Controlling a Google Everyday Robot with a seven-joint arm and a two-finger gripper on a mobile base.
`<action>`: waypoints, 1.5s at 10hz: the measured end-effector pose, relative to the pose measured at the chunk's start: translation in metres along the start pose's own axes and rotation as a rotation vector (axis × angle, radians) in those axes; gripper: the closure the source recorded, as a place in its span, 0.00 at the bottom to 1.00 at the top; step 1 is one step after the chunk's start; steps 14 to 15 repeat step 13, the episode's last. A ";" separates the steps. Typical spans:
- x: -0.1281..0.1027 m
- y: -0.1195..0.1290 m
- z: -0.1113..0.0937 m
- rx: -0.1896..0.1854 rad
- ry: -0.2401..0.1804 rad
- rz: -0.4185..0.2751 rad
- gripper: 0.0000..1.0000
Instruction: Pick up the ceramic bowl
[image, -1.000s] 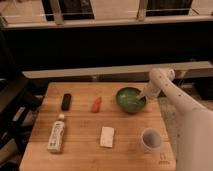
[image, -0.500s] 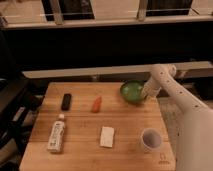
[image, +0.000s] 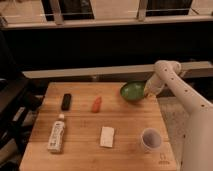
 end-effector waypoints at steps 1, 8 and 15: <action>-0.001 0.000 -0.001 0.003 -0.002 -0.007 0.93; -0.002 0.002 -0.009 0.010 0.002 -0.026 0.93; -0.003 -0.002 -0.010 0.013 0.001 -0.038 0.93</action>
